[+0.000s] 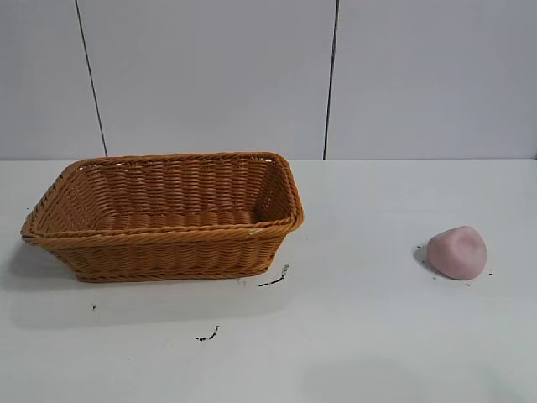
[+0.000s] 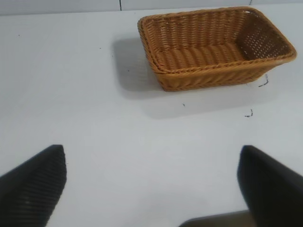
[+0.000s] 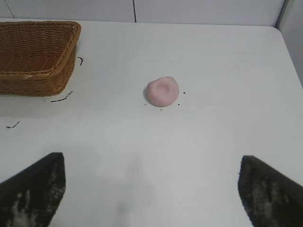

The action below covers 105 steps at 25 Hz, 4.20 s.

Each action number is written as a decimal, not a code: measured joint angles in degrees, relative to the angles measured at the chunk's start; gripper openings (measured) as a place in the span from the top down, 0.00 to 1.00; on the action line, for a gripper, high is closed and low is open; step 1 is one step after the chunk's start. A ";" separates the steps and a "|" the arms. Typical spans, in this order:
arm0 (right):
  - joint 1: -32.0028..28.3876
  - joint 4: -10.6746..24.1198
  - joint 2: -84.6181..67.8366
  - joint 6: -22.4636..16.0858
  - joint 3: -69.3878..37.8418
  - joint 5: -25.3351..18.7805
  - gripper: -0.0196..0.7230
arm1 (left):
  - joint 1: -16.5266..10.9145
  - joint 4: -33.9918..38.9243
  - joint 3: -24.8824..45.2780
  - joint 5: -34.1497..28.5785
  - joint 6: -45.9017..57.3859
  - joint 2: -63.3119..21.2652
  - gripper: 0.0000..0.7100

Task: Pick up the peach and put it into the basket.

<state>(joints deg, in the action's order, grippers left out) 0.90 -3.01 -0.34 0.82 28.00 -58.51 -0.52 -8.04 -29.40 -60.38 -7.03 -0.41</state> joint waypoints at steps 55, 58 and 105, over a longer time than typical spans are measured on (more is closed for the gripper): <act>0.00 -2.38 116.02 -0.18 41.99 23.27 0.38 | 0.00 0.00 0.00 0.00 0.00 0.00 0.02; 0.00 -2.38 116.02 -0.18 41.99 23.08 0.83 | 0.00 0.00 0.00 0.00 0.00 0.00 0.02; 33.44 -5.28 127.21 1.36 79.33 13.88 1.00 | 0.00 0.00 0.00 0.00 0.00 0.00 0.02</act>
<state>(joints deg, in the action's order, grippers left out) 34.34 -8.29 126.87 2.18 107.34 -44.63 -0.52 -8.04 -29.40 -60.38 -7.03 -0.41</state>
